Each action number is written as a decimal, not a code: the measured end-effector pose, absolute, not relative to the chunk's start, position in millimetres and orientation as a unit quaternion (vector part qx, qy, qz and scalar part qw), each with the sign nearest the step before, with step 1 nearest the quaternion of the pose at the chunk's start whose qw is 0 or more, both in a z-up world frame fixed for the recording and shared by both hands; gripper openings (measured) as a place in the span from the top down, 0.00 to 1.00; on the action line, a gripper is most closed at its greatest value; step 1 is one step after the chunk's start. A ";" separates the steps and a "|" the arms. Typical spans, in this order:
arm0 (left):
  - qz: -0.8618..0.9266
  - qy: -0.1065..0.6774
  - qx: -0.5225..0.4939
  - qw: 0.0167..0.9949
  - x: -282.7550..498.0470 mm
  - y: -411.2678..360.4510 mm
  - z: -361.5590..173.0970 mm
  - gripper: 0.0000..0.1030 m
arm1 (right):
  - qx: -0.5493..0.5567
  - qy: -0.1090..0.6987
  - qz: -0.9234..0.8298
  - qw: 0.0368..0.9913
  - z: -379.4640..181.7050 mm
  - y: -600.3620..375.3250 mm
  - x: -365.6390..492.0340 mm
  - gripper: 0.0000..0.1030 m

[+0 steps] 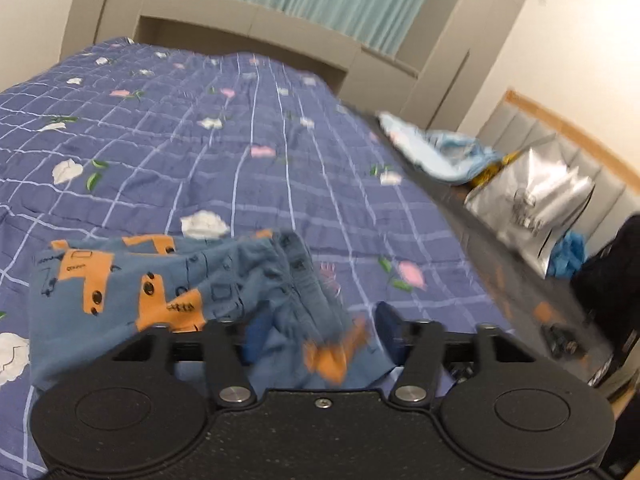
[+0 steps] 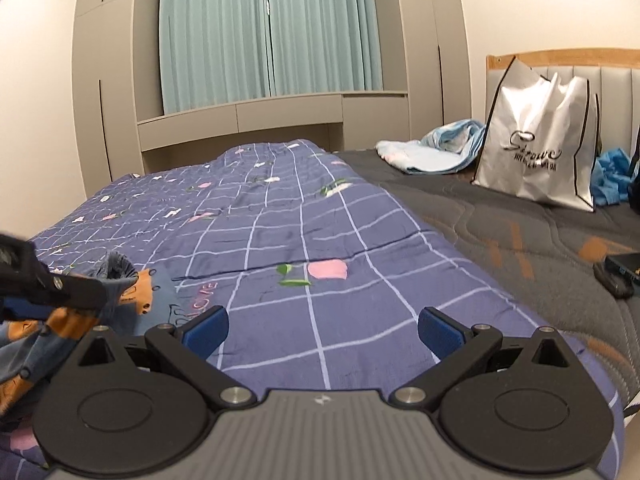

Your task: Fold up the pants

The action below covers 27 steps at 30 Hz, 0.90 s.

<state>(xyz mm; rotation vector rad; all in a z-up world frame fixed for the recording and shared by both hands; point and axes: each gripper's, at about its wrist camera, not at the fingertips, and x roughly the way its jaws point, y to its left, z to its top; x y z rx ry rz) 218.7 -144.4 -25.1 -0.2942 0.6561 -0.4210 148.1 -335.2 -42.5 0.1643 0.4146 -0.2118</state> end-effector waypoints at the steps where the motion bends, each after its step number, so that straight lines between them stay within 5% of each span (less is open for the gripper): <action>1: -0.201 0.311 -0.145 0.917 216.2 -141.3 -22.7 0.32 | 0.082 0.206 -0.105 0.969 -43.2 -334.7 148.1 0.00; 5: -0.176 0.291 -0.155 0.928 203.6 -121.8 -8.3 0.11 | 0.079 0.204 -0.092 0.972 -44.0 -329.6 148.5 0.00; 11: -0.075 0.282 -0.142 0.946 182.5 -78.1 -3.1 0.01 | 0.097 0.152 0.015 0.983 -36.5 -316.1 138.2 0.00; 16: -0.029 0.315 -0.160 0.935 177.6 -45.3 -22.4 0.01 | 0.109 0.157 0.122 0.974 -30.1 -292.8 142.2 0.01; 21: -0.022 0.338 -0.190 0.921 175.9 -28.8 -40.3 0.02 | 0.158 0.230 0.147 0.949 -33.8 -284.1 166.1 0.17; 27: -0.062 0.331 -0.216 0.916 163.8 -22.0 -52.3 0.19 | 0.225 0.277 0.135 0.925 -41.6 -292.2 181.7 0.27</action>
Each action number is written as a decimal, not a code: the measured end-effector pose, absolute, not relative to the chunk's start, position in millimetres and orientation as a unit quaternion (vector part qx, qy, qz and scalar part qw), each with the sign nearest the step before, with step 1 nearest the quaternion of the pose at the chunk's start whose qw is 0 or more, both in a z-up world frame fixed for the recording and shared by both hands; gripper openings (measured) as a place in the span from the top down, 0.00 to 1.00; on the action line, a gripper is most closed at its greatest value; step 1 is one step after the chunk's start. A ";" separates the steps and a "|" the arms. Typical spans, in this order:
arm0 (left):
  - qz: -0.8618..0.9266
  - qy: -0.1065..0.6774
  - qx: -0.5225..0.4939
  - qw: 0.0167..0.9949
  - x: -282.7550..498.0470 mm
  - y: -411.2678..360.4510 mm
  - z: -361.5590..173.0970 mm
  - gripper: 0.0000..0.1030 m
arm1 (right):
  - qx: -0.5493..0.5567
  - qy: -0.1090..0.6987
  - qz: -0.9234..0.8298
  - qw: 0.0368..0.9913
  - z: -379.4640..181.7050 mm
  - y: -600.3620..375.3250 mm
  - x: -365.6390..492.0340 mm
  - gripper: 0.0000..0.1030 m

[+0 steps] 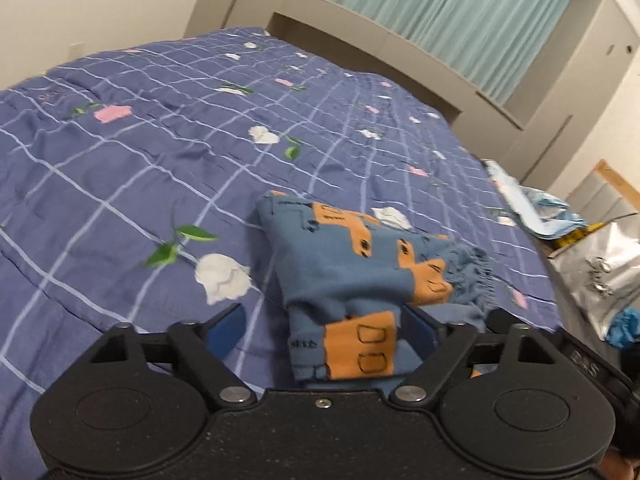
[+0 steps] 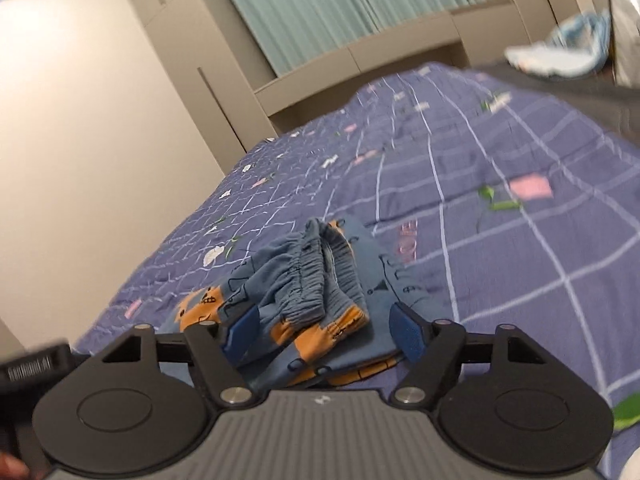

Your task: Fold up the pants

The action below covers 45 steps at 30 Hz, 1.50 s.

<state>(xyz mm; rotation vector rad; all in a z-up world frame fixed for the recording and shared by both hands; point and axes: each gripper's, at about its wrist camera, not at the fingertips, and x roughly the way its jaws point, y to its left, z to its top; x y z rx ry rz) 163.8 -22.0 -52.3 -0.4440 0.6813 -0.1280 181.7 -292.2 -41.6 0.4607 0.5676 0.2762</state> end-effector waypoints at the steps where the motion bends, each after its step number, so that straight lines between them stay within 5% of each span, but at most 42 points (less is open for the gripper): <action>1: -0.075 0.325 -0.212 0.919 159.8 -22.3 -52.0 0.19 | 0.233 0.280 0.133 0.922 -43.1 -294.2 182.8 0.27; 6: -0.108 0.302 -0.139 0.937 145.0 -32.3 -49.9 0.19 | 0.230 0.283 0.129 0.922 -45.6 -296.0 181.6 0.27; 13: -0.133 0.293 -0.021 0.947 139.8 -45.0 -50.4 0.36 | 0.217 0.289 0.124 0.924 -43.6 -291.1 183.8 0.29; 20: -0.146 0.266 0.100 0.948 127.2 -69.5 -55.3 0.66 | 0.217 0.297 0.124 0.922 -40.2 -286.7 186.9 0.44; 23: -0.147 0.259 0.125 0.946 123.8 -73.4 -55.3 0.78 | 0.216 0.298 0.121 0.922 -39.2 -286.6 186.5 0.47; 27: -0.135 0.260 0.138 0.946 122.9 -71.0 -53.9 0.81 | 0.218 0.297 0.121 0.921 -39.9 -288.2 186.1 0.48; 31: -0.136 0.273 0.141 0.942 125.8 -68.9 -54.9 1.00 | 0.218 0.298 0.121 0.922 -40.9 -288.7 186.7 0.48; 34: -0.145 0.275 0.138 0.941 124.1 -70.0 -53.1 1.00 | 0.218 0.297 0.120 0.922 -41.0 -287.8 187.1 0.51; 38: -0.159 0.267 0.117 0.943 117.9 -67.7 -42.0 1.00 | 0.221 0.289 0.120 0.924 -39.2 -290.0 185.5 0.70; 45: -0.191 0.271 0.135 0.934 104.1 -83.8 -40.4 1.00 | 0.224 0.252 0.125 0.933 -18.0 -302.6 178.7 0.73</action>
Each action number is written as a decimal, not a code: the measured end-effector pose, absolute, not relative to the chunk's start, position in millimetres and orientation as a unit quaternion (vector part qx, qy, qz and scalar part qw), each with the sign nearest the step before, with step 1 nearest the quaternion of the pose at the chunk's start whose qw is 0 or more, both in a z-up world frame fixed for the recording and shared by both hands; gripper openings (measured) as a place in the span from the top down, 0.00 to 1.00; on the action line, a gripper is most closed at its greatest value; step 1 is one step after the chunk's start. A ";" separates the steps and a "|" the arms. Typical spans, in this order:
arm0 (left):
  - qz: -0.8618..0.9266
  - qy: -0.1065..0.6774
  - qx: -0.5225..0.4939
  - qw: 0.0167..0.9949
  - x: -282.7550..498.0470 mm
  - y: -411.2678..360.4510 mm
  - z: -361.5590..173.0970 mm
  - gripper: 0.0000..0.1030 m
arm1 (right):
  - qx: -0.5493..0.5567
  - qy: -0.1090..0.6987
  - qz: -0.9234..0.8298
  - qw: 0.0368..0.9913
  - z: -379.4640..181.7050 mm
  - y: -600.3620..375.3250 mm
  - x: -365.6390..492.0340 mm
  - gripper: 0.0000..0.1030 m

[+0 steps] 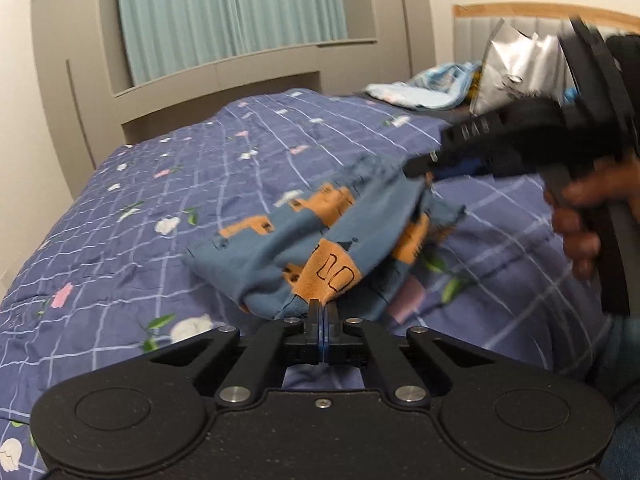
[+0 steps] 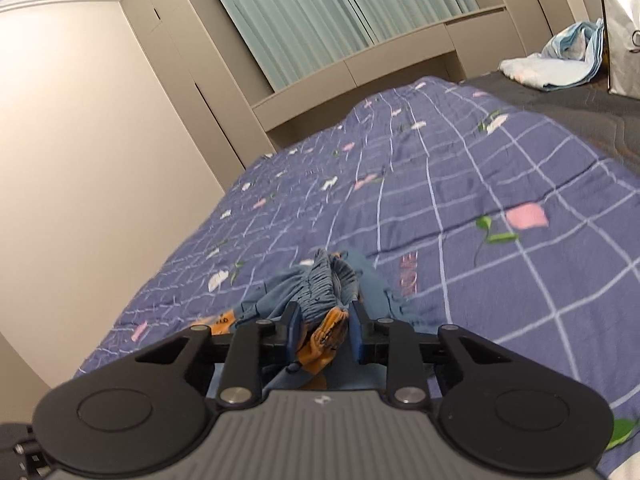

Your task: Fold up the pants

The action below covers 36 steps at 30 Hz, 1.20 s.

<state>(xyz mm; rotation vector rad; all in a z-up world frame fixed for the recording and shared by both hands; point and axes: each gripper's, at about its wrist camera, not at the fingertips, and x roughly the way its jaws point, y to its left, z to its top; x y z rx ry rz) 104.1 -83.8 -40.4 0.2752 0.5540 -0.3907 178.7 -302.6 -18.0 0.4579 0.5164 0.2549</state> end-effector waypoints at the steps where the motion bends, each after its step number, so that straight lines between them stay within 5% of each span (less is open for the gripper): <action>1: -0.193 0.275 0.134 0.932 103.8 -85.7 -43.9 1.00 | 0.223 0.252 0.124 0.934 -16.6 -304.0 177.7 0.73; 12: -0.215 0.295 0.129 0.922 104.6 -90.3 -55.3 1.00 | 0.226 0.284 0.096 0.927 -46.2 -316.0 172.4 0.76; 14: -0.221 0.298 0.102 0.923 106.4 -83.4 -50.7 0.87 | 0.224 0.285 0.096 0.927 -46.7 -315.7 173.5 0.74; 17: -0.218 0.302 0.043 0.927 110.1 -69.8 -40.6 0.58 | 0.205 0.283 0.091 0.932 -42.0 -314.3 172.5 0.61; 23: -0.153 0.296 -0.022 0.942 147.5 -50.0 -22.2 0.29 | 0.132 0.261 0.081 0.953 -25.7 -302.6 177.4 0.20; 26: -0.135 0.303 -0.015 0.943 183.9 -45.3 -19.7 0.25 | 0.096 0.251 0.094 0.959 -17.9 -293.4 193.8 0.11; 36: -0.111 0.369 -0.018 0.923 270.2 -23.4 -55.7 0.23 | 0.038 0.288 0.063 0.955 -29.5 -284.8 255.8 0.07</action>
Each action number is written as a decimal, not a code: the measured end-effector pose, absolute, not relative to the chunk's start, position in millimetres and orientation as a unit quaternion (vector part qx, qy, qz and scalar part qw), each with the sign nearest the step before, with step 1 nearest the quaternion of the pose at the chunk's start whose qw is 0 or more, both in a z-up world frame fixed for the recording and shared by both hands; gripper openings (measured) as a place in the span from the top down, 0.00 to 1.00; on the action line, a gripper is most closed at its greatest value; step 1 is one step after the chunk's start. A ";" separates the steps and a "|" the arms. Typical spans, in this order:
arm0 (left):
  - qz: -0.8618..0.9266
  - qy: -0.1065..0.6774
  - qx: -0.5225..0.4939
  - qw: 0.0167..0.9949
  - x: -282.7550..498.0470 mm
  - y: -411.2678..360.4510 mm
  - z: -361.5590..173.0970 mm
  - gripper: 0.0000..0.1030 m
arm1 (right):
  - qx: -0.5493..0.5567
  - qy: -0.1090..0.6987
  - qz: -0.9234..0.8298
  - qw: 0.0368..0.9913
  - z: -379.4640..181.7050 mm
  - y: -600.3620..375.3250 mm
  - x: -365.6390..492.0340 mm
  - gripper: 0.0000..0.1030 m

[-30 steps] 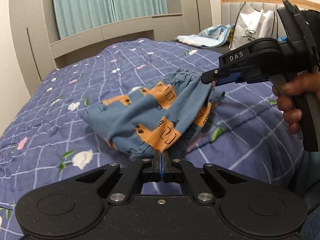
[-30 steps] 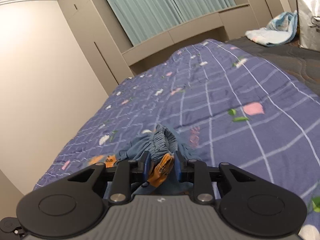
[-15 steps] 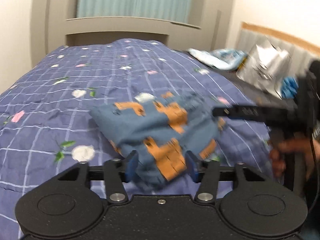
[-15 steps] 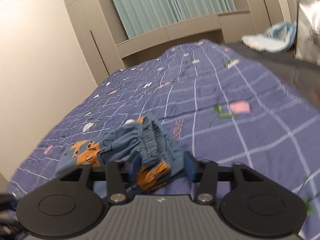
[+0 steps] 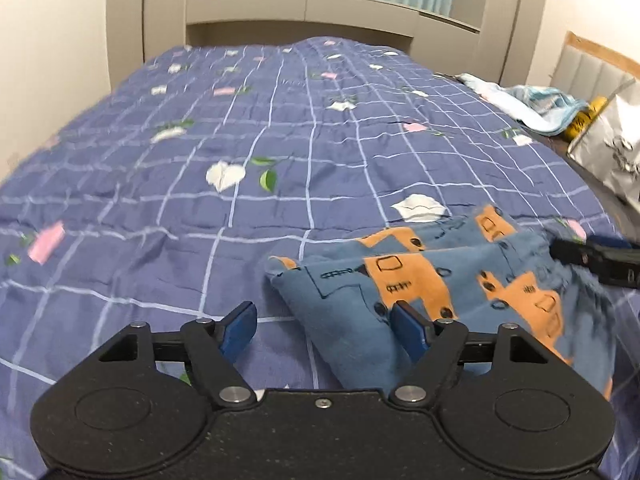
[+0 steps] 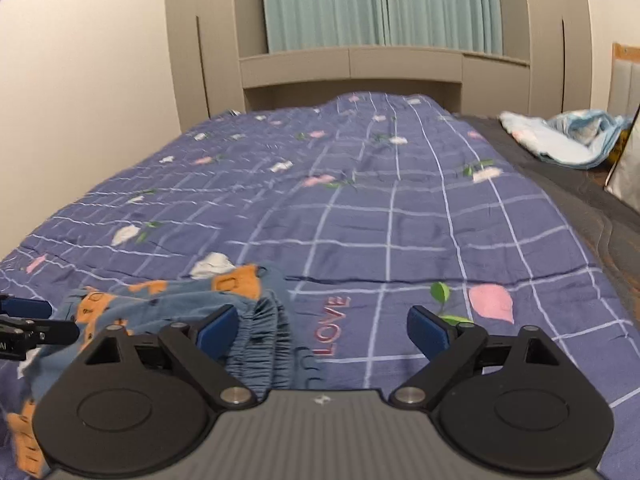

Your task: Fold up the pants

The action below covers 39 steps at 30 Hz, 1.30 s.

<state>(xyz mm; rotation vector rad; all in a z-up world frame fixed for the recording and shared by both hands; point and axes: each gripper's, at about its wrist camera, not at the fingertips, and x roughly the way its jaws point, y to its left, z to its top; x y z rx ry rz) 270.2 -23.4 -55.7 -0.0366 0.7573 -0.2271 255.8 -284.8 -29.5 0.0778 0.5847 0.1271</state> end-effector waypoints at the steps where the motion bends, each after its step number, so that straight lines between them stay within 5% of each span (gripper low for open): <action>1: -0.109 0.370 -0.024 0.922 271.5 -22.3 -57.0 0.22 | 0.041 0.292 0.061 0.954 -33.1 -286.4 257.1 0.06; 15: -0.095 0.377 -0.075 0.918 250.4 -18.8 -38.7 0.20 | -0.015 0.258 0.139 0.956 -16.5 -233.6 178.2 0.00; 19: -0.098 0.381 -0.077 0.916 244.5 -22.2 -38.9 0.11 | -0.068 0.274 0.134 0.950 -33.6 -219.3 165.3 0.00; 26: -0.099 0.393 -0.085 0.910 232.0 -27.1 -42.7 0.01 | -0.004 0.305 0.115 0.945 -50.8 -244.8 151.2 0.00; 39: -0.128 0.385 -0.131 0.905 166.0 -41.9 -65.8 0.05 | 0.058 0.287 0.064 0.954 -50.6 -280.5 140.7 0.00</action>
